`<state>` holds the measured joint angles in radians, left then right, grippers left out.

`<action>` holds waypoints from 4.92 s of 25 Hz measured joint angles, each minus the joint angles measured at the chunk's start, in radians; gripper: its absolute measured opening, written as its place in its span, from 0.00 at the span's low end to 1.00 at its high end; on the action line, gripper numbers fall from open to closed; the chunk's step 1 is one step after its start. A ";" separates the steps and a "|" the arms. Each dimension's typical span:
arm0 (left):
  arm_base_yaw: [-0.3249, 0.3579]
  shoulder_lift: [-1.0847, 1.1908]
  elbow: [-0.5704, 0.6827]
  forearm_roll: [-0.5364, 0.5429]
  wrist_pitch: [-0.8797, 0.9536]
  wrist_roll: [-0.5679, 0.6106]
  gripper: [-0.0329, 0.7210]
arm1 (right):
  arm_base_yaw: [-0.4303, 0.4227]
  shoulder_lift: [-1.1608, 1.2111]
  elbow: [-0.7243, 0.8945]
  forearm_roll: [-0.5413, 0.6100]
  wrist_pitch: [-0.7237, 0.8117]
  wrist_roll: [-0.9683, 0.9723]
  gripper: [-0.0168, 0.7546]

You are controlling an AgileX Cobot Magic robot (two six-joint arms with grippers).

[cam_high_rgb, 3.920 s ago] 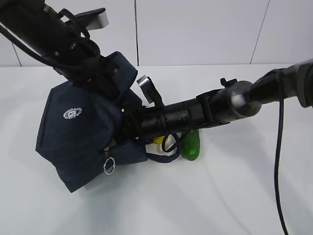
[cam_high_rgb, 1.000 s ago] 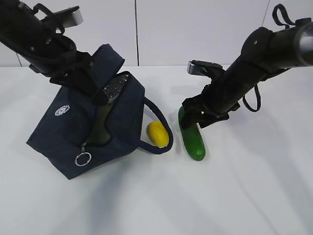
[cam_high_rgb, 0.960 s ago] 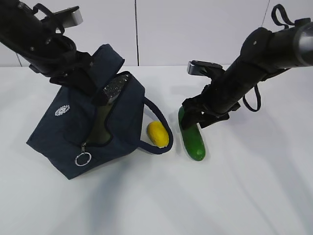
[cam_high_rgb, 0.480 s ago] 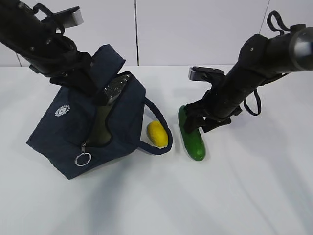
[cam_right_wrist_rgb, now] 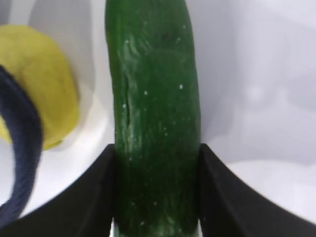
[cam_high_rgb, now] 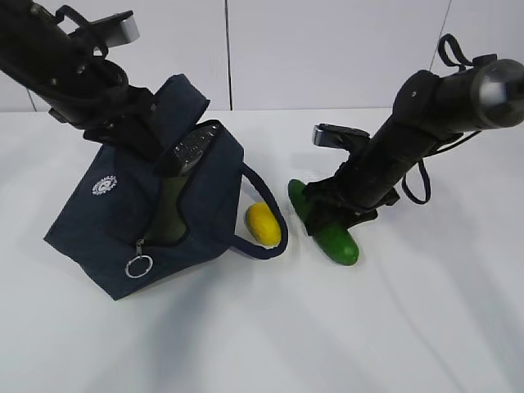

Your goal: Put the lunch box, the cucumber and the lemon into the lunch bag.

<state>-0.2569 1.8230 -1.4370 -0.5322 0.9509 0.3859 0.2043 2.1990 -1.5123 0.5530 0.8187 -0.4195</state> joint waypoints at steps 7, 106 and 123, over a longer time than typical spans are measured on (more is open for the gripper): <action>0.000 0.000 0.000 0.000 0.000 0.000 0.07 | 0.000 -0.043 -0.119 0.054 0.140 -0.012 0.45; 0.034 0.000 0.000 -0.070 0.035 0.018 0.07 | 0.014 -0.090 -0.161 0.140 0.221 -0.255 0.64; 0.155 0.000 -0.002 -0.067 0.083 0.030 0.07 | 0.039 0.022 -0.161 0.109 0.157 -0.222 0.63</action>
<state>-0.1018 1.8230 -1.4387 -0.5997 1.0340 0.4159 0.2435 2.2210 -1.6731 0.6617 0.9754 -0.6413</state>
